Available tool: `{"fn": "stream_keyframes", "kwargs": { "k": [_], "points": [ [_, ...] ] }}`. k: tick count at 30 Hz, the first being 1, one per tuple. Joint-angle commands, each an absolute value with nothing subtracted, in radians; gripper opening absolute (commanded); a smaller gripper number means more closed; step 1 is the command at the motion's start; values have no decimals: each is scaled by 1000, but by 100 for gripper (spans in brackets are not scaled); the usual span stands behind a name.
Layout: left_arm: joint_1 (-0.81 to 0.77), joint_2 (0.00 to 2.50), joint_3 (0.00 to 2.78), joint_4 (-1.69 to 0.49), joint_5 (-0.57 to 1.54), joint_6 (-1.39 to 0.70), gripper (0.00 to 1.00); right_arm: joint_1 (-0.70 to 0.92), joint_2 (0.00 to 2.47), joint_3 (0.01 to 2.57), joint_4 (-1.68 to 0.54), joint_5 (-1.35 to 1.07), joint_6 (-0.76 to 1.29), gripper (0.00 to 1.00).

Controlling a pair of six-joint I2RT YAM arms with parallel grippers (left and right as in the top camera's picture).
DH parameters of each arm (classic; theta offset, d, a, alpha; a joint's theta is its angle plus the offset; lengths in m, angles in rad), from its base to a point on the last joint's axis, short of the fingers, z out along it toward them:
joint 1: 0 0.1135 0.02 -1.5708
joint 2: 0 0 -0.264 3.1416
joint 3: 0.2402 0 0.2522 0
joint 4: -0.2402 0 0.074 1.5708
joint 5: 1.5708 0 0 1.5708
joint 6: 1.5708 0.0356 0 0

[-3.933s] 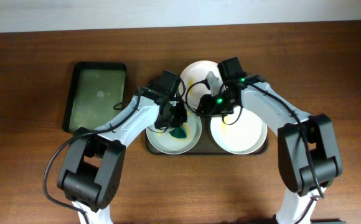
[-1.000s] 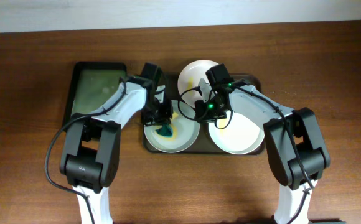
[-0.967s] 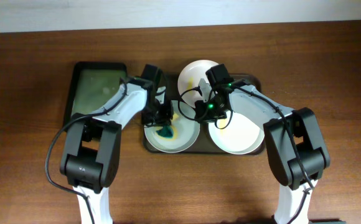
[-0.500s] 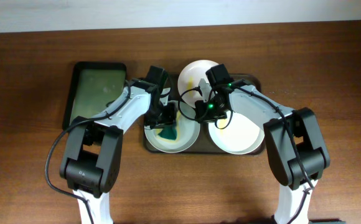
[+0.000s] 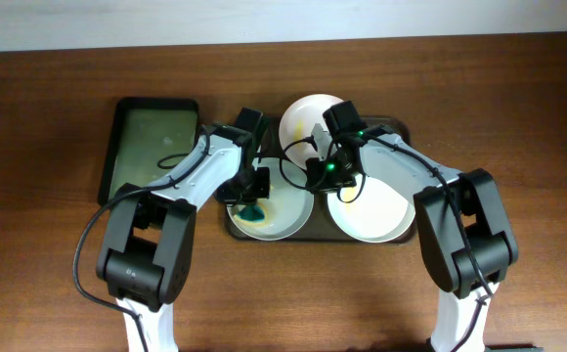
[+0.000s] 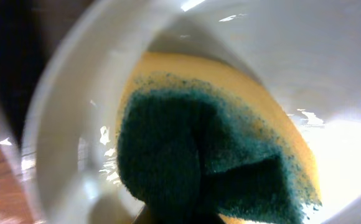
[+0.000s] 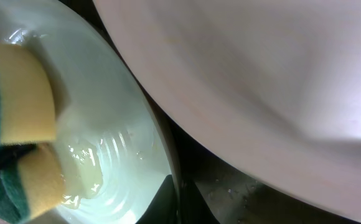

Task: Clean dirty plates on tray and stack at the side
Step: 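Scrub the front-left plate with the sponge in the left gripper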

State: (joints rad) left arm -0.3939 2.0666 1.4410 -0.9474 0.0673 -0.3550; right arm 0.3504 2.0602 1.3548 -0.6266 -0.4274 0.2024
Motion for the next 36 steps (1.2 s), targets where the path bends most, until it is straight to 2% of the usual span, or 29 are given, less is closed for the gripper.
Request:
{"fn": "stream_keyframes", "kwargs": {
  "k": [1, 8, 14, 17, 23, 28, 32, 36],
  "points": [
    [-370, 2113, 1480, -1013, -233, -350, 0, 347, 2073, 1358, -631, -402, 200, 4],
    [-370, 2113, 1648, -1092, -239, -350, 0, 347, 2073, 1358, -631, -402, 200, 4],
    [-371, 2113, 1711, -1087, 40, -350, 0, 347, 2073, 1358, -631, -402, 200, 4],
    [-372, 2114, 1690, -1069, 159, -350, 0, 347, 2073, 1358, -630, -402, 200, 4],
    [-373, 2114, 1588, -1000, 161, -389, 0, 347, 2073, 1358, -630, -402, 200, 4],
    [-373, 2115, 1446, -851, 234, -407, 0, 347, 2073, 1358, -630, -402, 200, 4],
    [-370, 2115, 1405, -846, 125, -406, 0, 347, 2073, 1358, -631, -402, 200, 4],
    [-354, 2114, 1433, -921, -69, -407, 0, 347, 2073, 1358, -631, -402, 200, 4]
  ]
}}
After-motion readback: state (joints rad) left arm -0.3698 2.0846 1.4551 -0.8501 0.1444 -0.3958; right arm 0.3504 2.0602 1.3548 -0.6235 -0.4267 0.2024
